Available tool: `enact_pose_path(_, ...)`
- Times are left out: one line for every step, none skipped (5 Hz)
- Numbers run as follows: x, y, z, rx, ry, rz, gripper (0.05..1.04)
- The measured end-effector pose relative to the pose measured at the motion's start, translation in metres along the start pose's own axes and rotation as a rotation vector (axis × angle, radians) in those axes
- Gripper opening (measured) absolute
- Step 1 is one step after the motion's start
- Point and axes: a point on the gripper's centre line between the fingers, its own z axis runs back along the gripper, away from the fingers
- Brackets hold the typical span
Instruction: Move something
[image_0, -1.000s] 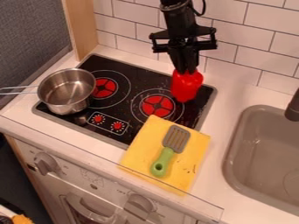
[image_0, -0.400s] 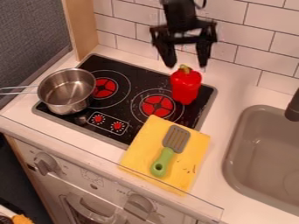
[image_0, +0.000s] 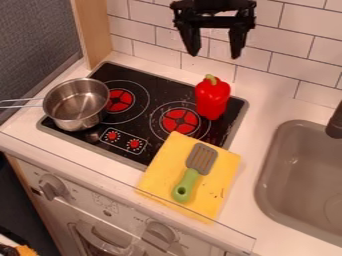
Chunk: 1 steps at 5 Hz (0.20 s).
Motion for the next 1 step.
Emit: enact_pose_path(-0.0049, 0.0069, -0.0025, 0.043, 0.017, -0.017, 1.0)
